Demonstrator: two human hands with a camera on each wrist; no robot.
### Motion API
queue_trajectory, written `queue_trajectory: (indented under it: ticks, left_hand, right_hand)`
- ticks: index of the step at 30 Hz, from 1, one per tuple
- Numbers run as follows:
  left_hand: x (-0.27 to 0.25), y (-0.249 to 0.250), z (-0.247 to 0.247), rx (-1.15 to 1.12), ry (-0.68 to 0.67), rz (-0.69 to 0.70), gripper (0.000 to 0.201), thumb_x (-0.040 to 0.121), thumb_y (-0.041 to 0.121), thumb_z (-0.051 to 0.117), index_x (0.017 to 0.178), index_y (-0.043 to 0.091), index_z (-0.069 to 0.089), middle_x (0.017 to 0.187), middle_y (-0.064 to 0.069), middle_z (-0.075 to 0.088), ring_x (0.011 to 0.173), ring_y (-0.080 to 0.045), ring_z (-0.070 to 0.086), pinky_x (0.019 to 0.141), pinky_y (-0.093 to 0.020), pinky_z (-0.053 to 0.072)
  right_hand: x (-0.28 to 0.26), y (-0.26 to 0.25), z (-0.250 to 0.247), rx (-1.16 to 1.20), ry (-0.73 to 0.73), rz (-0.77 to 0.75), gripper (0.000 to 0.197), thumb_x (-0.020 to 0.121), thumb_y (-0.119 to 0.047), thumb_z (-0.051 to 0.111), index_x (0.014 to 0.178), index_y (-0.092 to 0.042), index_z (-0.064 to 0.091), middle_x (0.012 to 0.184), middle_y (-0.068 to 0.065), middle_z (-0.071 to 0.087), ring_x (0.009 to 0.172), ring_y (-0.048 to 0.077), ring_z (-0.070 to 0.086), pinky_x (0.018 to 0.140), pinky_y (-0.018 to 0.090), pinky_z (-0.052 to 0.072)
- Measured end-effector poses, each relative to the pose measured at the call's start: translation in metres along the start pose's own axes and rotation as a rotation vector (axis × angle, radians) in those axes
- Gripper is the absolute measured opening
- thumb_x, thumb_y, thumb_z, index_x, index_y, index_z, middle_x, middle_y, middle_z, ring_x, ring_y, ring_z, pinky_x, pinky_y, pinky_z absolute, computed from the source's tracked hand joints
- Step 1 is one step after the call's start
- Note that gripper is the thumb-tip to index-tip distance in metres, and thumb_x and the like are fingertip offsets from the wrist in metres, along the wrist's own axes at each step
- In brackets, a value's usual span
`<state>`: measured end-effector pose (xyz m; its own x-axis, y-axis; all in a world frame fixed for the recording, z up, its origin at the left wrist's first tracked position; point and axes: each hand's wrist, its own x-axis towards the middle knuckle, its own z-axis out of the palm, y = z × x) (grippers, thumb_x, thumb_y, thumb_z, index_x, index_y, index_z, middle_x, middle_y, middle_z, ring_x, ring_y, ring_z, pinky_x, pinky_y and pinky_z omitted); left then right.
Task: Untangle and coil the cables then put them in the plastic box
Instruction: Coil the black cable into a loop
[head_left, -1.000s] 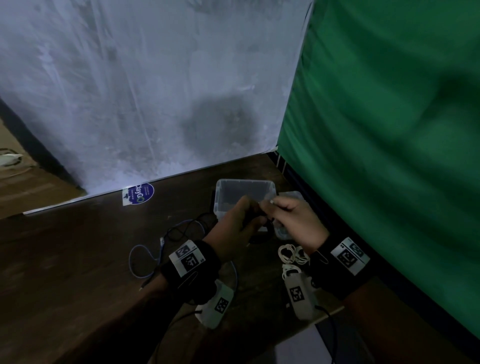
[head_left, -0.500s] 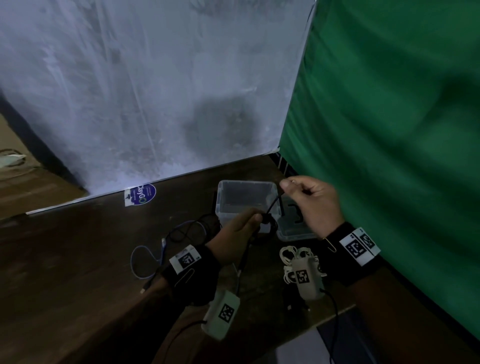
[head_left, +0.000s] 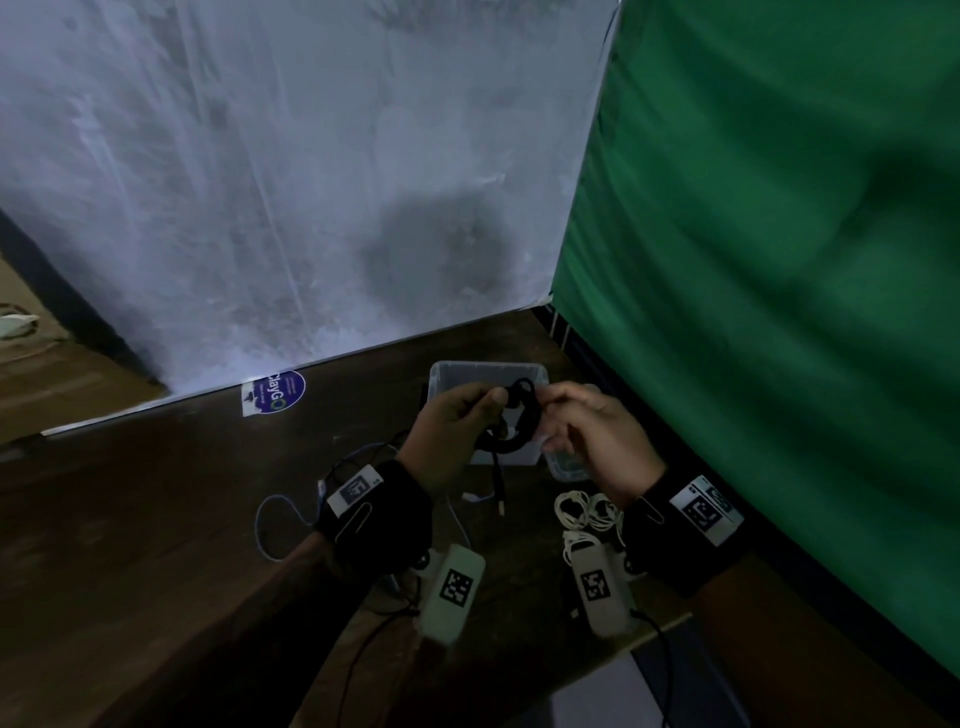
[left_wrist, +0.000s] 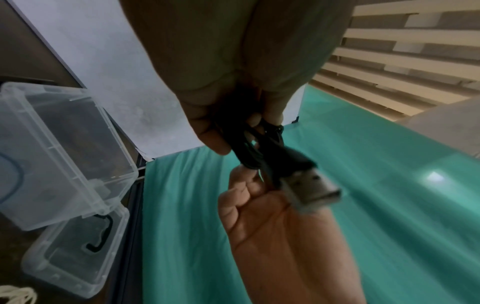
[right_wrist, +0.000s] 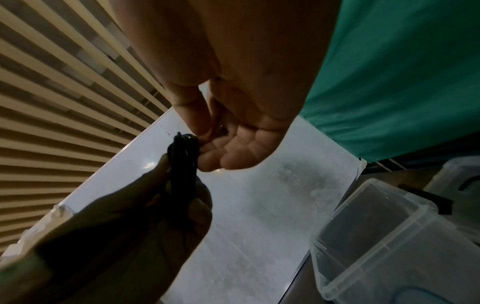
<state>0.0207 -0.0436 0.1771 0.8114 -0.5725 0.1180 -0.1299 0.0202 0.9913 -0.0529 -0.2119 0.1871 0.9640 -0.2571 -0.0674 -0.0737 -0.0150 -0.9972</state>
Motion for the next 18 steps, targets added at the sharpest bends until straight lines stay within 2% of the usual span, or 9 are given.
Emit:
queue_trajectory:
  ticks: [2,4,7,9,11,13,14,16,18]
  left_hand:
    - [0.0,-0.001,-0.001,0.002,0.024,-0.001,0.034,0.088,0.036,0.054,0.094,0.006,0.068,0.095,-0.02,0.068,0.089,-0.034,0.066,0.085,-0.056,0.054]
    - [-0.001,-0.003,-0.001,0.03,0.037,0.012,0.026,0.089,0.036,0.055,0.089,0.016,0.071,0.096,-0.023,0.068,0.092,-0.041,0.064,0.084,-0.06,0.051]
    - [-0.003,-0.004,0.002,0.025,0.03,0.016,0.02,0.09,0.04,0.056,0.087,0.029,0.072,0.094,-0.021,0.067,0.092,-0.045,0.062,0.083,-0.062,0.051]
    - [-0.004,-0.005,0.002,-0.009,0.046,-0.007,0.02,0.087,0.043,0.058,0.089,0.03,0.073,0.091,-0.018,0.068,0.092,-0.046,0.062,0.082,-0.063,0.051]
    - [-0.004,-0.008,0.001,-0.021,0.06,-0.017,0.021,0.085,0.043,0.06,0.089,0.029,0.074,0.088,-0.013,0.07,0.087,-0.042,0.065,0.083,-0.061,0.052]
    - [-0.005,-0.008,0.001,-0.003,0.084,0.003,0.022,0.085,0.039,0.059,0.09,0.024,0.074,0.085,-0.012,0.071,0.083,-0.036,0.065,0.081,-0.055,0.054]
    - [-0.006,-0.009,0.002,0.006,0.095,0.017,0.023,0.086,0.036,0.058,0.092,0.019,0.073,0.088,-0.016,0.071,0.084,-0.038,0.066,0.08,-0.055,0.055]
    - [-0.007,-0.011,0.005,0.021,0.103,0.044,0.019,0.09,0.028,0.057,0.095,0.015,0.071,0.093,-0.019,0.071,0.09,-0.039,0.066,0.082,-0.055,0.054]
    - [-0.008,-0.012,0.009,0.063,0.107,0.078,0.015,0.095,0.016,0.055,0.096,0.017,0.07,0.093,-0.014,0.072,0.089,-0.034,0.067,0.082,-0.052,0.055]
  right_hand:
    - [-0.001,-0.003,0.001,-0.001,-0.021,0.025,0.018,0.098,-0.019,0.051,0.099,-0.02,0.069,0.075,-0.006,0.073,0.076,0.01,0.068,0.077,0.035,0.049]
    - [-0.003,-0.003,0.002,-0.091,-0.087,0.001,0.015,0.096,-0.029,0.058,0.104,-0.022,0.069,0.089,-0.007,0.074,0.087,0.011,0.068,0.079,0.033,0.051]
    - [-0.005,-0.001,0.005,-0.059,-0.128,-0.022,0.024,0.089,-0.01,0.067,0.113,-0.014,0.064,0.096,-0.005,0.074,0.089,0.005,0.07,0.071,0.019,0.053]
    - [-0.004,0.003,0.006,-0.036,-0.117,-0.059,0.037,0.084,-0.003,0.071,0.119,-0.012,0.06,0.098,0.001,0.074,0.095,0.011,0.071,0.076,0.024,0.055]
    - [-0.003,0.009,0.006,-0.062,-0.102,-0.1,0.047,0.081,-0.004,0.075,0.121,-0.021,0.057,0.1,0.004,0.075,0.099,0.018,0.071,0.08,0.03,0.056]
    - [-0.002,0.011,0.008,-0.074,-0.1,-0.113,0.049,0.079,-0.01,0.079,0.118,-0.027,0.056,0.099,0.003,0.075,0.099,0.02,0.071,0.08,0.034,0.057]
    - [-0.002,0.012,0.009,-0.087,-0.103,-0.109,0.049,0.076,-0.017,0.081,0.117,-0.029,0.056,0.1,0.003,0.074,0.099,0.02,0.07,0.082,0.036,0.057]
    - [0.0,0.013,0.01,-0.138,-0.087,-0.118,0.044,0.075,-0.03,0.082,0.11,-0.028,0.057,0.096,-0.007,0.073,0.096,0.015,0.069,0.083,0.036,0.056]
    - [0.0,0.01,0.013,-0.183,-0.043,-0.145,0.026,0.08,-0.032,0.078,0.095,-0.028,0.057,0.079,-0.021,0.065,0.081,0.004,0.063,0.073,0.027,0.05]
